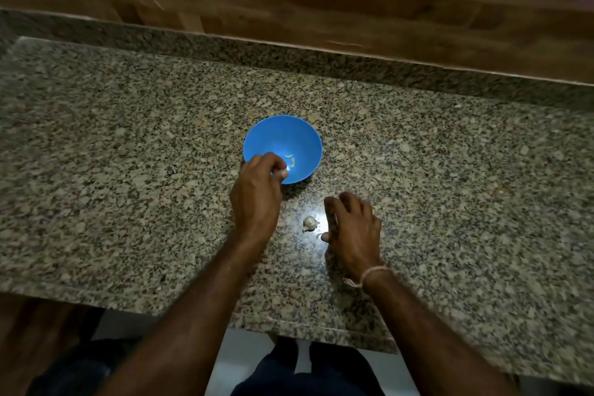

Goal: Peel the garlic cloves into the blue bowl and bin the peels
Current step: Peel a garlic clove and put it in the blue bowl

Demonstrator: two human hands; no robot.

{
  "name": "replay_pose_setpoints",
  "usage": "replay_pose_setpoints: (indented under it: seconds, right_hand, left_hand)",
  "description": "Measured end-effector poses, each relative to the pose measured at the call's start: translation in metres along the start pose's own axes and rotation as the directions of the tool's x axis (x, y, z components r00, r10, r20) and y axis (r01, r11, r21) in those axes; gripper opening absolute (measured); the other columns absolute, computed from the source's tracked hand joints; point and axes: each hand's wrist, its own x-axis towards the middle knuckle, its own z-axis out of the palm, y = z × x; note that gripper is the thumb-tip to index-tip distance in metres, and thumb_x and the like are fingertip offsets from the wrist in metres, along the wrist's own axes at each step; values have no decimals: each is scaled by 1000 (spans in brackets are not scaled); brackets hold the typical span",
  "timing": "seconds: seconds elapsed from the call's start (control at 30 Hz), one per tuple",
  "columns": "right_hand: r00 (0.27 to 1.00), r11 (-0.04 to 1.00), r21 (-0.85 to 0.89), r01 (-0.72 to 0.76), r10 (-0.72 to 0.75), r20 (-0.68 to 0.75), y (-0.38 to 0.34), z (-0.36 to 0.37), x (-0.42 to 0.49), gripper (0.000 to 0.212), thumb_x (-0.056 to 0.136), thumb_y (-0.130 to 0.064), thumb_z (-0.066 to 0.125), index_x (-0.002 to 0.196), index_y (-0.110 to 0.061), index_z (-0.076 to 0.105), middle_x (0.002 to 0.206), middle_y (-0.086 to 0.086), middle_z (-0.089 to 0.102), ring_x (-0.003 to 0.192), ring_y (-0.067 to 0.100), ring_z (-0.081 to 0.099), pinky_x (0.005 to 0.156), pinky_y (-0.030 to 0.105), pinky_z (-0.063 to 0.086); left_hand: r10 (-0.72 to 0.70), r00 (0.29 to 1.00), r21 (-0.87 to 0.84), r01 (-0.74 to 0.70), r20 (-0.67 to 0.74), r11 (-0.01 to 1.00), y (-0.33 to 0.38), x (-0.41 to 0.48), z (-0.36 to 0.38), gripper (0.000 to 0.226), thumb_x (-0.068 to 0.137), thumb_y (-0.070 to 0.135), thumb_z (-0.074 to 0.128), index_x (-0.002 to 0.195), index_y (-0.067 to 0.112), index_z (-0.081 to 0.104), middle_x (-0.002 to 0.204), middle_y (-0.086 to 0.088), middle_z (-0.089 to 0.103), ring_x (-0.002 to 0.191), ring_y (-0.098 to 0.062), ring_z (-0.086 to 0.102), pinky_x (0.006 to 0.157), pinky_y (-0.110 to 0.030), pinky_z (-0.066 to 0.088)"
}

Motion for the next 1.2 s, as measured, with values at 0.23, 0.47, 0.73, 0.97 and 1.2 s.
replay_pose_setpoints:
  seconds: [0.23,0.47,0.73,0.97,1.2]
  right_hand:
    - [1000,1000,31,5,-4,-15,4,3,0,71,84,-26,82,147,-31,50,157,0,39,143,28,29,105,48,30]
    - [998,997,52,50,-49,-31,12,3,0,68,85,-39,80,146,-31,50,156,-1,39,141,27,31,104,47,32]
    - [995,860,505,76,-95,12,40,3,-2,55,83,-19,83,135,-27,66,150,1,57,138,24,50,113,48,43]
    - [994,322,944,-76,-51,98,37,-29,-19,19,90,-9,79,106,-19,78,104,4,79,100,29,74,92,52,61]
    - [995,317,948,6,-100,27,38,-58,-24,16,91,-1,76,103,-11,74,98,3,77,92,28,73,77,39,64]
  left_hand:
    - [67,998,133,-69,18,989,-4,26,4,22,94,21,73,116,18,73,116,-1,69,113,-25,59,76,-39,49]
    - [191,931,-48,-185,310,981,-6,-70,34,28,98,32,66,124,23,64,114,4,56,102,-18,58,72,-36,50]
    - [-296,878,-448,452,377,771,-1,-87,54,19,96,3,68,108,16,76,97,-9,72,80,-13,65,76,-22,53]
    - [-293,706,-739,674,645,-4,40,-101,43,29,99,0,52,125,6,63,108,-8,78,94,-13,74,79,-21,60]
    - [-233,799,-804,587,555,94,55,-104,42,37,93,7,59,130,4,62,125,-21,71,119,-28,69,95,-26,57]
